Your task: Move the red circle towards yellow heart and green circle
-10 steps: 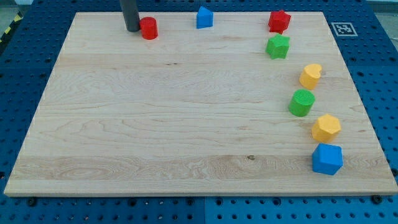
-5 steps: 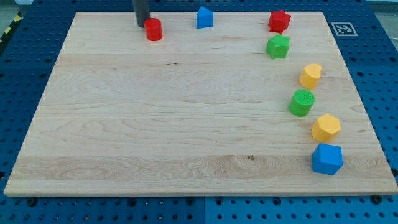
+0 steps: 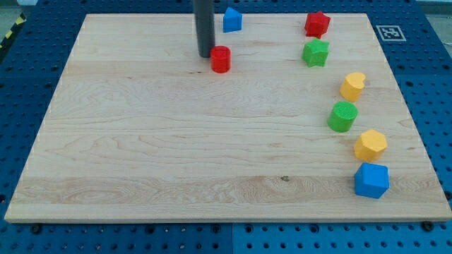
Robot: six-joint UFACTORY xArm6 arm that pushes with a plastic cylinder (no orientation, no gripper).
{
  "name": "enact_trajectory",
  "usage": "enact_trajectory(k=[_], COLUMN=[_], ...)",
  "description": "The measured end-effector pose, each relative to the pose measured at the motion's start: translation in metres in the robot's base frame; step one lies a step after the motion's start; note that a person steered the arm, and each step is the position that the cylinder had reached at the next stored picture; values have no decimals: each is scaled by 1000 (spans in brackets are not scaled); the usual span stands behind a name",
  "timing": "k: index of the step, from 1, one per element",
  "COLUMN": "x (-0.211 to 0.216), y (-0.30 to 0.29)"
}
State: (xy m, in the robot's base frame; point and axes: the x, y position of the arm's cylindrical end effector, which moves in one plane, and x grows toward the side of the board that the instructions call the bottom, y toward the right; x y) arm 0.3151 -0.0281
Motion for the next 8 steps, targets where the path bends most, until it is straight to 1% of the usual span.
enact_trajectory(k=[1, 3, 6, 7, 8], x=[11, 39, 100, 112, 112], y=[26, 47, 49, 49, 50])
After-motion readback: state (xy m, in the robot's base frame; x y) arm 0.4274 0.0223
